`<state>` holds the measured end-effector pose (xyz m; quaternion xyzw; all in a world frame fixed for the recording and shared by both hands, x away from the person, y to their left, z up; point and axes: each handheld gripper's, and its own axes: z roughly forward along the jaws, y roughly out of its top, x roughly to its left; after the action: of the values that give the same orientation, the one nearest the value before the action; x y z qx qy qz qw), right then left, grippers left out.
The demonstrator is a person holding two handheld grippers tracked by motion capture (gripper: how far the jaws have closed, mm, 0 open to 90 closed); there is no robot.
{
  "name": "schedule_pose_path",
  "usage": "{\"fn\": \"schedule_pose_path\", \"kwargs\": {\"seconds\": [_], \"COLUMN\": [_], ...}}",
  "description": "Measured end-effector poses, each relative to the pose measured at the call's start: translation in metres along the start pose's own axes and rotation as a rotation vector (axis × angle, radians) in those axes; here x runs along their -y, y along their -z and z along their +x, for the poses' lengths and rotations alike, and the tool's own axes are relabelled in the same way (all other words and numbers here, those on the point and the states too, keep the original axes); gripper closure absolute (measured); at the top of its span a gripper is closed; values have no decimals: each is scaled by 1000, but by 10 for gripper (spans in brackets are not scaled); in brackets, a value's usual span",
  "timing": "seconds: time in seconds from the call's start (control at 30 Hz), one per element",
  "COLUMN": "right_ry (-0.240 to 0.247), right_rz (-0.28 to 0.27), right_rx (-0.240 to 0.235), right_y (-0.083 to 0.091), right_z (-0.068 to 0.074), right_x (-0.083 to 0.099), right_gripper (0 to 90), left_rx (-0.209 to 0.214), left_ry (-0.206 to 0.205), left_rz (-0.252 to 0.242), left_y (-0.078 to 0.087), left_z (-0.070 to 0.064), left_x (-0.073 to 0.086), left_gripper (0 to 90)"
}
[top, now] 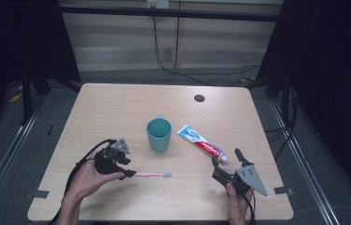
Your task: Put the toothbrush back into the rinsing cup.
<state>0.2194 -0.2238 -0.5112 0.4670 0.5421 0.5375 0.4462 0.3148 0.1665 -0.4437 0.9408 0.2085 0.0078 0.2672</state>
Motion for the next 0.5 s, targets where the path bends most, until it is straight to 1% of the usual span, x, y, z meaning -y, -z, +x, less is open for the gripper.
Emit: {"fn": "schedule_pose_path", "kwargs": {"seconds": [0.03,0.07,0.13,0.17,0.2,0.27,0.3,0.33,0.37,0.4,0.5], "right_ry": [0,2,1,2,2,1,4,2,2,3,2], "right_rz": [0,-1,-1,-1,-1,-1,-2,-1,-1,-2,-2], "right_rx": [0,-1,-1,-1,-1,-1,-2,-2,-2,-2,-2], "right_y": [0,0,0,0,0,0,0,0,0,0,0], "right_z": [0,0,0,0,0,0,0,0,0,0,0], "right_x": [0,0,0,0,0,0,0,0,0,0,0], "right_gripper": [143,143,143,143,143,143,143,143,143,143,143], "left_rx": [4,4,10,20,17,22,17,24,21,29,32], "left_ry": [0,-4,6,-4,4,-7,-4,-11,-15,-9,-12], "left_rz": [5,22,19,38,41,76,75,86,93,91,133], "left_y": [-1,-2,-3,-4,-5,-8,-9,-11,-13,-15,-22], "left_z": [0,-1,-1,-1,-2,-3,-5,-5,-5,-5,-3], "left_x": [-1,-3,-5,-7,-8,-11,-13,-14,-16,-17,-18], "left_gripper": [490,504,529,550,556,579,589,602,609,622,653]}}
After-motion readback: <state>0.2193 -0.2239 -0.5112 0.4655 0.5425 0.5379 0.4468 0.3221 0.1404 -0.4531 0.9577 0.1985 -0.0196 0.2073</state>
